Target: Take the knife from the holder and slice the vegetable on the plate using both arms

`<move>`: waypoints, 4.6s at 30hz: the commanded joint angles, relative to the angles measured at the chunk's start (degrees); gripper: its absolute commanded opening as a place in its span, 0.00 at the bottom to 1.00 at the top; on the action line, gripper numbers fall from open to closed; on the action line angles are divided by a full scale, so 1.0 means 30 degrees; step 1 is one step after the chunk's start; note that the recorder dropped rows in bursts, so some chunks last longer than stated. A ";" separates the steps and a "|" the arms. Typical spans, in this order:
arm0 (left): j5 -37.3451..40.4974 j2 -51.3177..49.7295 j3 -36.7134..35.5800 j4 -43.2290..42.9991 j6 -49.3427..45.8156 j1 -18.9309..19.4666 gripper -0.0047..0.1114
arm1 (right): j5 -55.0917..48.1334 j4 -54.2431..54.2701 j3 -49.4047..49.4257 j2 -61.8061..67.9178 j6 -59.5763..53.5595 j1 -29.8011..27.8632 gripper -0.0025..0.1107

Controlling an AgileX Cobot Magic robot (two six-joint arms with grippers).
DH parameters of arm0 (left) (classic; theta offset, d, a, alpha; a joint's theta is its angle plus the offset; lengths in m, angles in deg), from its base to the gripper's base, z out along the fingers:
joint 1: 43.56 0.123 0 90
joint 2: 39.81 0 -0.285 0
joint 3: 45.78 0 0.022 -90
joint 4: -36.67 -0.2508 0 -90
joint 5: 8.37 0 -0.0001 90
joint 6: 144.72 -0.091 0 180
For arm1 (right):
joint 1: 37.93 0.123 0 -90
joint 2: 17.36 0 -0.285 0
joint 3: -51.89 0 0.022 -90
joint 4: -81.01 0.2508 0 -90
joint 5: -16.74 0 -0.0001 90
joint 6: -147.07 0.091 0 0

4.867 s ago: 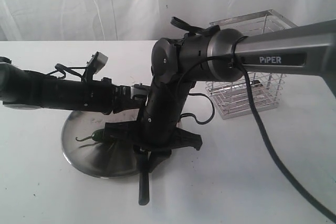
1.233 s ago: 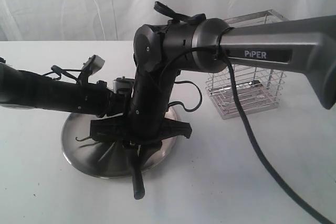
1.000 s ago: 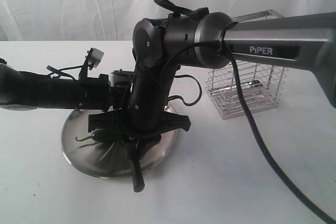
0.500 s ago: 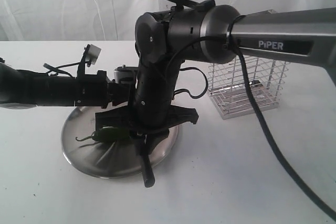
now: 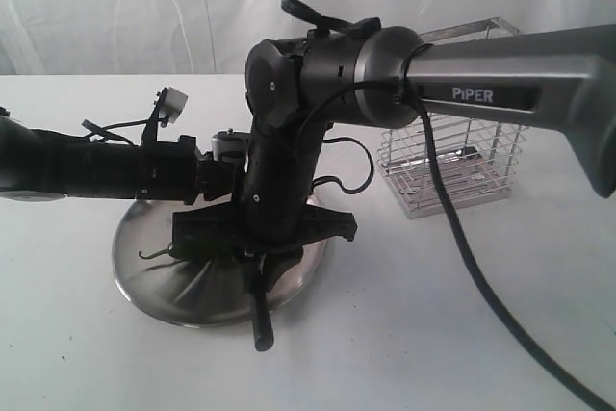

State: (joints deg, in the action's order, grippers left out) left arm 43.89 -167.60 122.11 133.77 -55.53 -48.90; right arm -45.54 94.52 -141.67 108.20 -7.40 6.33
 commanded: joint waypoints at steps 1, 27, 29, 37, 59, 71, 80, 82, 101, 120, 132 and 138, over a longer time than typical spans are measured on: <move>0.0777 0.0217 0.0078 0.0739 0.0291 0.0041 0.04 | -0.0968 -0.0117 0.0024 0.0681 0.0067 0.0012 0.02; -0.1891 0.0190 -0.0006 -0.0995 0.0658 -0.0780 0.04 | 0.0249 -0.0042 0.0024 0.0680 0.0198 0.0012 0.02; -0.2340 0.0190 -0.0006 -0.0963 0.0658 -0.1176 0.04 | 0.0249 0.0051 0.0024 0.0680 0.0106 0.0012 0.02; -0.3167 0.0190 -0.0006 -0.0772 0.0756 -0.1325 0.04 | 0.0581 0.0751 0.0024 0.0612 -0.0469 0.0093 0.02; 0.0934 0.0190 0.0072 0.0949 0.1110 0.1912 0.04 | 0.1803 0.1347 0.0024 -0.0007 -0.0391 0.0109 0.02; 0.0119 -0.0101 0.0072 -0.0186 0.0698 0.1912 0.04 | 0.0282 0.1285 0.0024 0.0209 0.0416 0.0109 0.02; 0.2020 -0.1514 0.0072 0.0617 0.0788 0.1489 0.04 | 0.0186 0.1636 0.0024 0.0379 0.0342 0.0109 0.02; 0.2068 -0.1514 0.0072 0.0673 0.0788 0.1364 0.04 | 0.0130 0.1672 0.0024 0.0545 0.0342 0.0109 0.02; 0.1582 -0.1514 0.0072 0.0529 0.0706 0.0854 0.04 | 0.1062 0.0479 0.0024 0.0338 0.0616 0.0109 0.02; 0.0750 -0.1514 0.0072 0.0374 0.0706 0.0522 0.04 | 0.0765 0.0404 0.0024 0.0537 0.0616 0.0109 0.02; -0.0368 -0.1514 0.0072 0.0090 0.1120 0.0522 0.04 | 0.0802 0.0547 0.0024 0.0537 0.0616 0.0109 0.02; -0.2447 -0.1514 0.0072 -0.1553 0.2847 0.0395 0.04 | 0.0930 0.0544 0.0024 0.0537 0.0616 0.0109 0.02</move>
State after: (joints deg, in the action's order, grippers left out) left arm 39.76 -172.18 122.21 132.51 -49.03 -47.22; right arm -43.04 96.09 -141.57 110.01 -5.50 6.63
